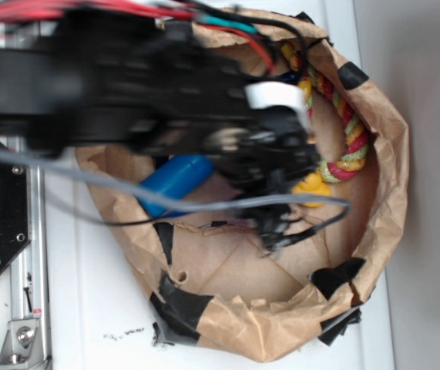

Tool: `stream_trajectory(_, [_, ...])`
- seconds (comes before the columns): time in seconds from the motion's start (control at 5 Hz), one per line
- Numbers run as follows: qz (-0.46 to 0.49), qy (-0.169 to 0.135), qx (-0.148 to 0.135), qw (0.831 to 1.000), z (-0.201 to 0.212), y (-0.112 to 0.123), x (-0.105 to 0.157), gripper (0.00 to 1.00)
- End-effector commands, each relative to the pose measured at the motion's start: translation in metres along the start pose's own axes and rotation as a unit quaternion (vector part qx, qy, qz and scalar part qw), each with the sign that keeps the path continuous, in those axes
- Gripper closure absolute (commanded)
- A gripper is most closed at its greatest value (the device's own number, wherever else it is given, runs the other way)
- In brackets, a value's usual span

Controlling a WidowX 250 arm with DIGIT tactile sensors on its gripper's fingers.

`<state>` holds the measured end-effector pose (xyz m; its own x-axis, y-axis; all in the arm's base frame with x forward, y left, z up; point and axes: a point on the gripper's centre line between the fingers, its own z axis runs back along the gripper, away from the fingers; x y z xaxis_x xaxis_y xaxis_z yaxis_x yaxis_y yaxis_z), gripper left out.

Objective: Grab the yellow duck.

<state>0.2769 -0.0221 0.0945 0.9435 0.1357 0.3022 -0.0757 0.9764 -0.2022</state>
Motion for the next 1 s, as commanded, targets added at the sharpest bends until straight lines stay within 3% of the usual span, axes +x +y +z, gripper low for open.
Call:
stream_trajectory(0.0, [0.02,-0.058,-0.015,0.998,0.05,-0.003,-0.01,0.0])
stream_trajectory(0.2, [0.087,-0.085,0.027,0.992,0.05,0.009,-0.008,0.0])
stream_trajectory(0.4, [0.11,-0.092,0.009,0.99,0.027,0.013,0.008,0.0])
stream_trajectory(0.8, [0.136,-0.081,0.005,0.987,-0.031,0.025,0.036,0.0])
